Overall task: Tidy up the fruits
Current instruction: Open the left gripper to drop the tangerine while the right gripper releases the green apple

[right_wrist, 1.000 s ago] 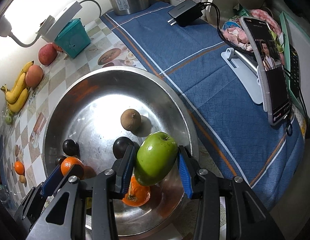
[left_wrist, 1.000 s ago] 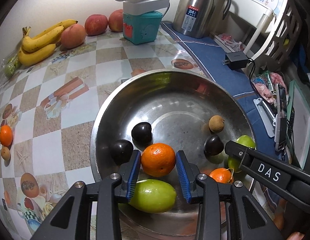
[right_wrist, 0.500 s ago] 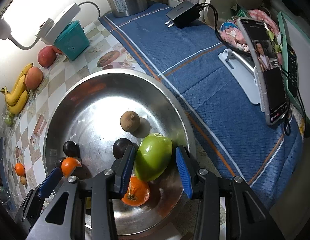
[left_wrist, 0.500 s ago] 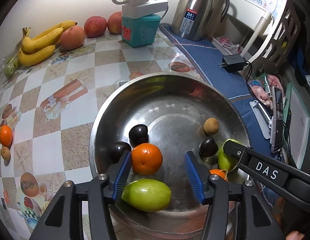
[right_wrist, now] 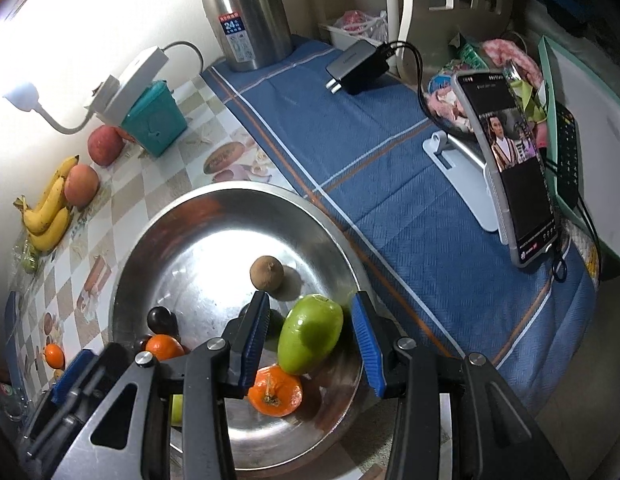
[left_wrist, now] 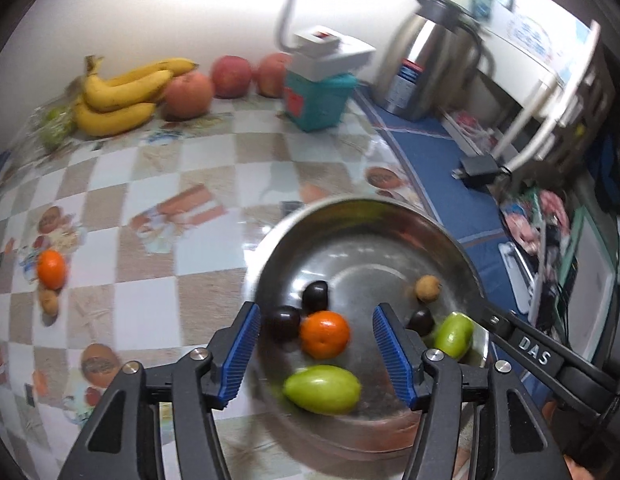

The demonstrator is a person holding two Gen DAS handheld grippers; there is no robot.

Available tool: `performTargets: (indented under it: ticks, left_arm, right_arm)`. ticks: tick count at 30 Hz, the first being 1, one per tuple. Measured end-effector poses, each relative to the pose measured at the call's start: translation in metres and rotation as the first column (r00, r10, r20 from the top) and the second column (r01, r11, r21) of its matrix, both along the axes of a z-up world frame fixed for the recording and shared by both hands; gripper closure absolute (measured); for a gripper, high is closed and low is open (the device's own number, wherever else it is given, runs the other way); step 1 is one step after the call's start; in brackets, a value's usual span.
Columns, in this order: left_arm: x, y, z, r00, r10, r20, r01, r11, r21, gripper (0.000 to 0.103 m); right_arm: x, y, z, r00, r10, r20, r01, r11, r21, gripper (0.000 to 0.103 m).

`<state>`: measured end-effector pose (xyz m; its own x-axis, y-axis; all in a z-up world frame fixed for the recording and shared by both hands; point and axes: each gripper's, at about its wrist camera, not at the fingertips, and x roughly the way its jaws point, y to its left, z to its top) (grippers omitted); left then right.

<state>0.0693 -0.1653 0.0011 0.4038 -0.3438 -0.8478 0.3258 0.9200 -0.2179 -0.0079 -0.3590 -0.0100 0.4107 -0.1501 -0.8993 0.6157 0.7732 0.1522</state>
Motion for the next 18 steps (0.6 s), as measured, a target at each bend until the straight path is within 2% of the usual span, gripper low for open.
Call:
performTargets:
  ticks: [6,9,18]
  left_arm:
    - [0.007,0.036,0.001,0.991,0.128,-0.029,-0.125,0.989,0.078,0.038]
    - [0.007,0.05,0.001,0.986,0.164,-0.042,-0.16,0.983,0.094,0.038]
    - [0.001,0.072,-0.003,0.971,0.2,-0.134,-0.194,0.979,0.054,0.034]
  right_arm:
    - [0.002,0.007,0.003,1.0,0.02,0.004,-0.02,1.0,-0.012,0.059]
    - [0.003,0.013,0.004,0.999,0.036,0.002,-0.036,0.999,-0.015,0.059]
    - [0.006,0.034,0.008,0.995,0.097,-0.013,-0.097,0.995,-0.018,0.059]
